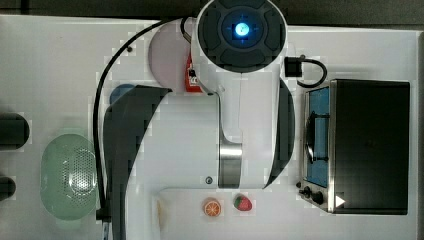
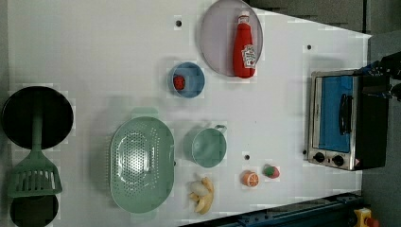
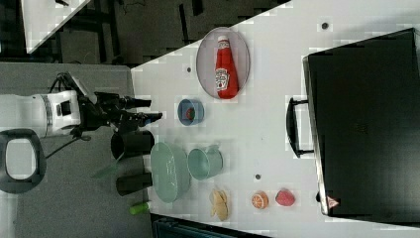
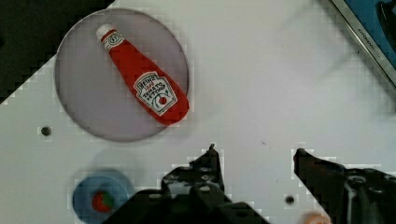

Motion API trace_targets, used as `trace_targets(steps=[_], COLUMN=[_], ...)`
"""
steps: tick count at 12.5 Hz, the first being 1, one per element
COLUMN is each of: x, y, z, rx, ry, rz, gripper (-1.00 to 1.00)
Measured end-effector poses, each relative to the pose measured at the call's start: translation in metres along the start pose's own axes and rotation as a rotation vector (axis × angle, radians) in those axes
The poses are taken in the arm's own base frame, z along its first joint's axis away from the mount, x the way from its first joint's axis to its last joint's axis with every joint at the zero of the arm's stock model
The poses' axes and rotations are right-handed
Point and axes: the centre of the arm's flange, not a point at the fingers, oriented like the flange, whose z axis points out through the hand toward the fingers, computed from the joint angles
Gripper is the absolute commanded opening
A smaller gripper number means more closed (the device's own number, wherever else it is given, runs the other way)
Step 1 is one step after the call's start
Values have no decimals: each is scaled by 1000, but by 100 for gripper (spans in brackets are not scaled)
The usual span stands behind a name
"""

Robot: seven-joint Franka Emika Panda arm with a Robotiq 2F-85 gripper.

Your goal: Pick ketchup from plate and place it on table.

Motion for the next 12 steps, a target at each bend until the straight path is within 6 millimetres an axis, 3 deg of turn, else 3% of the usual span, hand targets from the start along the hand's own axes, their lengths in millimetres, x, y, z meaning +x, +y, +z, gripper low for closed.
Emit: trace_targets(steps=[2,3,5,7,9,12], x=[-25,-32,-36,-30,-15,3], y=[24,33,39,33,14,-24], z=[-2,-12,-36,-46,-26,56], rx=[-54,-59,-32,2,27,-17], ry=[-109,-113,-78,-36,-5,-74], rz=[24,31,32,31,16,-51], gripper=[80,99,100,100,100,100])
